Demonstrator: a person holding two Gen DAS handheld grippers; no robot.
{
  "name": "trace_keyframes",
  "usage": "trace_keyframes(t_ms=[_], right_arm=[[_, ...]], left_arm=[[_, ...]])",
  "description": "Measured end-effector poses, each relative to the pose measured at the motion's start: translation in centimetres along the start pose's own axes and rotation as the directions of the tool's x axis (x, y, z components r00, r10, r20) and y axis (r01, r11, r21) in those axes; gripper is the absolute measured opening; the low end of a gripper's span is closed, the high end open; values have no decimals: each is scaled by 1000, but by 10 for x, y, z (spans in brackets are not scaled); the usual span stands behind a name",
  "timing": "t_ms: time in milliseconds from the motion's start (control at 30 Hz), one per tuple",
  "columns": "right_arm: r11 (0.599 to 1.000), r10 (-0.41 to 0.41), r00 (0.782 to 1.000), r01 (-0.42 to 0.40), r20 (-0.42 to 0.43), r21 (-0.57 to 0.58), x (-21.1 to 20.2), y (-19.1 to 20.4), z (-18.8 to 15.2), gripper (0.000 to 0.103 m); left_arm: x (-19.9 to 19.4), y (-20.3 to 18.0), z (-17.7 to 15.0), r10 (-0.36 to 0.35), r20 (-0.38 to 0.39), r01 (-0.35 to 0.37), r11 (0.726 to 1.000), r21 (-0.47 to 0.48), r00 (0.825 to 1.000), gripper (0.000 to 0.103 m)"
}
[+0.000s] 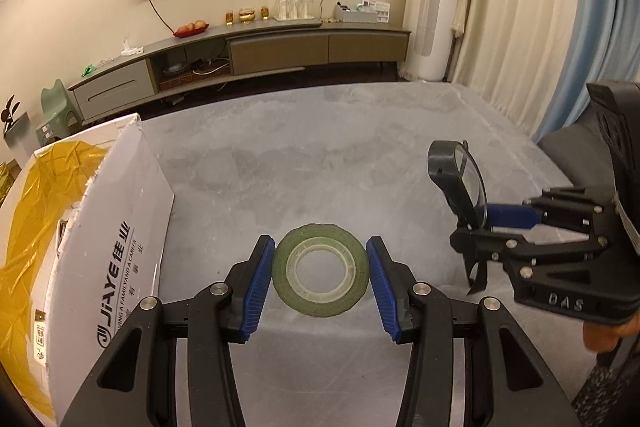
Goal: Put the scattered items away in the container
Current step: 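Lift and carry the tape roll and glasses over the box with both tools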
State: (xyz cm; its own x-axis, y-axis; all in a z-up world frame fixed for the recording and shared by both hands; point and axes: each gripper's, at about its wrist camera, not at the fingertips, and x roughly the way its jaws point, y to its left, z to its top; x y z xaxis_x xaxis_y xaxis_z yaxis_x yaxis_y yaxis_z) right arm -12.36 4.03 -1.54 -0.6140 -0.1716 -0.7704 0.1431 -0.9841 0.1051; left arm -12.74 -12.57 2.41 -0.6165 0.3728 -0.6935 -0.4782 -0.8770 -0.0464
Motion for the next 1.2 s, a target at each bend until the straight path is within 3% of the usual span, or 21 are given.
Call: trace_keyframes(t_ms=[667, 1200], right_arm=[[997, 57, 995, -60, 76, 40, -34, 56, 0, 35], [995, 96, 988, -92, 119, -38, -47, 130, 40, 35]], left_arm=[[-62, 44, 4, -20, 117, 29, 996, -81, 993, 48], [-101, 108, 1, -10, 208, 50, 981, -189, 978, 49]])
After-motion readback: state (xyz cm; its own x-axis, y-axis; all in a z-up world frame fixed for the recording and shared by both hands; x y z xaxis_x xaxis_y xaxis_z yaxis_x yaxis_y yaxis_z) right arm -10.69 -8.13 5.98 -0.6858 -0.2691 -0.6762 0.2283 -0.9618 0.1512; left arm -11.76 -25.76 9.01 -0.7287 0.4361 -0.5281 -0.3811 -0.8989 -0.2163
